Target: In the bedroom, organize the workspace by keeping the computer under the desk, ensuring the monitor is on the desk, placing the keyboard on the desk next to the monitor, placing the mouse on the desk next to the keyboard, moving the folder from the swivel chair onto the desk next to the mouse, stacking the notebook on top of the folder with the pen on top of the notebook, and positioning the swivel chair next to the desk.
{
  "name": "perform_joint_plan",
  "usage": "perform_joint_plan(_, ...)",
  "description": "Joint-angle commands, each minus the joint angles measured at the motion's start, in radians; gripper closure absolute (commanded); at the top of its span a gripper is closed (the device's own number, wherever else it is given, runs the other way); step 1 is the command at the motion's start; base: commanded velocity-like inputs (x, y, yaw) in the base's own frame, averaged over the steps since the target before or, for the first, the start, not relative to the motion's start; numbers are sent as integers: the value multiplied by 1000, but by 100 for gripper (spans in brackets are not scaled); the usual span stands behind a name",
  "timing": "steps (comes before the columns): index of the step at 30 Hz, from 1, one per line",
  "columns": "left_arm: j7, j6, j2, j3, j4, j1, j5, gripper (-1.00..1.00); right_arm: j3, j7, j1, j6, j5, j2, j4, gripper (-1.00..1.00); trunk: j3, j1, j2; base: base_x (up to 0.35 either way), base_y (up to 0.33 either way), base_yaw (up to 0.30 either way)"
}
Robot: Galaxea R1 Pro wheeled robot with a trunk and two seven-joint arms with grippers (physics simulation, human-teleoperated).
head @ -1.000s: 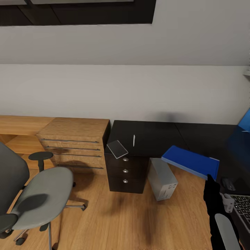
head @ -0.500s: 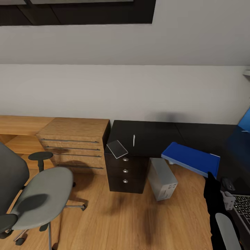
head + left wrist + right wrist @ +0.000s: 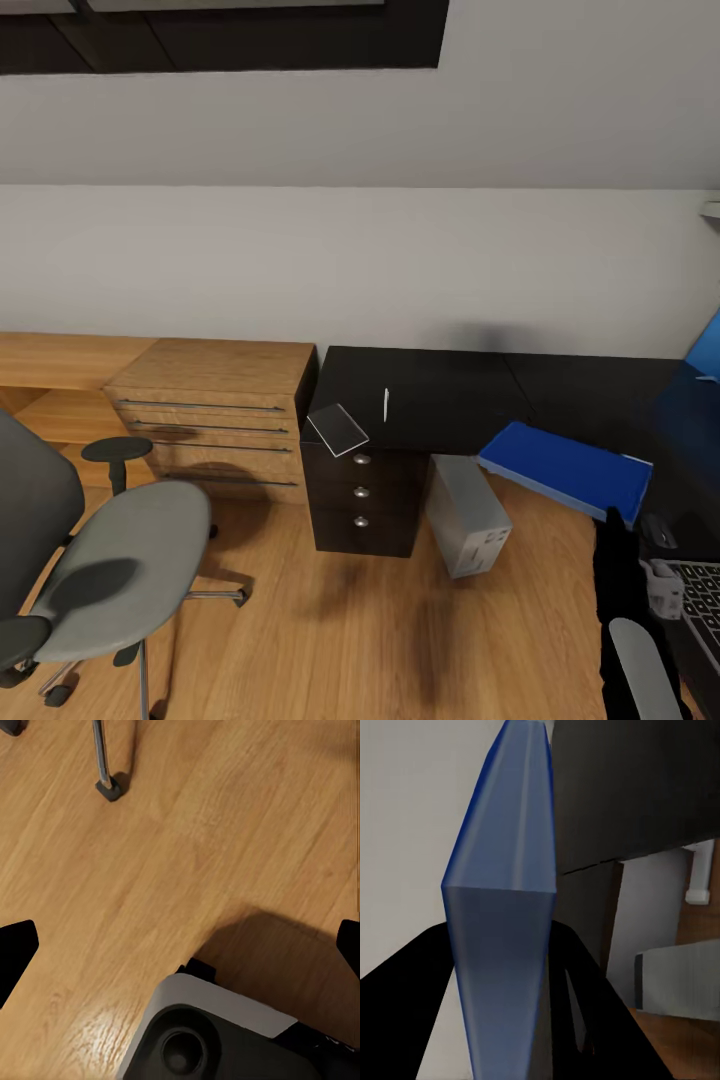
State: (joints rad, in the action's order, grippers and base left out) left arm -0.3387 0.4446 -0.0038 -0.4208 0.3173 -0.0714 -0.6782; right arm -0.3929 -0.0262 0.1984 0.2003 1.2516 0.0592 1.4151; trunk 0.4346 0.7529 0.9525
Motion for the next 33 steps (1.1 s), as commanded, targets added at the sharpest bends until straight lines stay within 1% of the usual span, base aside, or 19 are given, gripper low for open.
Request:
perform_joint_plan(1, -9, 3, -3, -26, 0, -1, -1, -100, 3, -8, 3, 53, -24, 1, -6, 100, 1, 0, 1, 0, 0, 0)
perform_joint_plan(4, -11, 3, -7, -50, 0, -1, 0, -100, 10, -12, 13, 110, -49, 2, -18, 100, 1, 0, 1, 0, 0, 0)
perform_joint_plan(6, -12, 4, -9, -58, 0, -1, 1, -100, 12, -13, 29, 130, -56, 1, -33, 100, 1, 0, 1, 0, 0, 0)
perform_joint_plan(8, -12, 3, -12, -65, 0, -1, 1, -100, 14, -14, 76, 150, -63, 0, -66, 100, 1, 0, 1, 0, 0, 0)
perform_joint_plan(9, -12, 4, -13, -67, 0, -1, 1, -100, 14, -15, 117, 162, -65, 0, -95, 100, 1, 0, 1, 0, 0, 0)
perform_joint_plan(12, -12, 4, -14, -69, 0, -1, 2, -100, 15, -21, 182, 193, -67, 0, -159, 100, 1, 0, 1, 0, 0, 0)
perform_joint_plan(13, -13, 4, -14, -70, 0, -1, 2, -100, 15, -28, 229, 225, -68, 0, -217, 100, 1, 0, 1, 0, 0, 0)
perform_joint_plan(14, -13, 4, -14, -70, 0, -1, 2, -100, 16, -32, 254, 244, -69, 0, -246, 100, 1, 0, 1, 0, 0, 0)
perform_joint_plan(15, -12, 4, -15, -71, 0, -1, 2, -100, 17, -37, 303, 284, -69, 1, -308, 100, 1, 0, 1, 0, 0, 0)
perform_joint_plan(16, -12, 3, -16, -72, 0, -1, 2, -100, 19, -43, 411, 379, -71, 2, -469, 100, 1, 0, 1, 0, 0, 0)
perform_joint_plan(18, -11, 3, -16, -73, 0, -1, 2, -100, 19, -45, 475, 456, -74, 3, -591, 100, 1, 0, 1, 0, 0, 0)
perform_joint_plan(20, -10, 3, -19, -73, 0, -1, 2, -100, 19, -45, 519, 563, -77, 4, -688, 100, 1, 0, 1, 0, 0, 0)
perform_joint_plan(22, -11, 3, -26, -72, 0, -1, 2, -100, 19, -46, 543, 671, -76, 7, -765, 100, 1, 0, 1, 0, 0, 0)
perform_joint_plan(23, -11, 3, -28, -72, 0, -1, 2, -100, 18, -46, 549, 712, -76, 9, -790, 100, 1, 0, 1, 0, 0, 0)
perform_joint_plan(25, -11, 3, -31, -72, 0, -1, 2, -100, 17, -46, 555, 768, -74, 18, -816, 100, 1, 0, 1, 0, 0, 0)
perform_joint_plan(28, -11, 3, -35, -72, 0, -1, 2, -100, 16, -44, 558, 795, -72, 29, -827, 100, 1, 0, 1, 0, 0, 0)
perform_joint_plan(33, -11, 3, -37, -72, 0, -1, 2, -100, 15, -42, 559, 804, -71, 32, -823, 100, 1, 0, 1, 0, 0, 0)
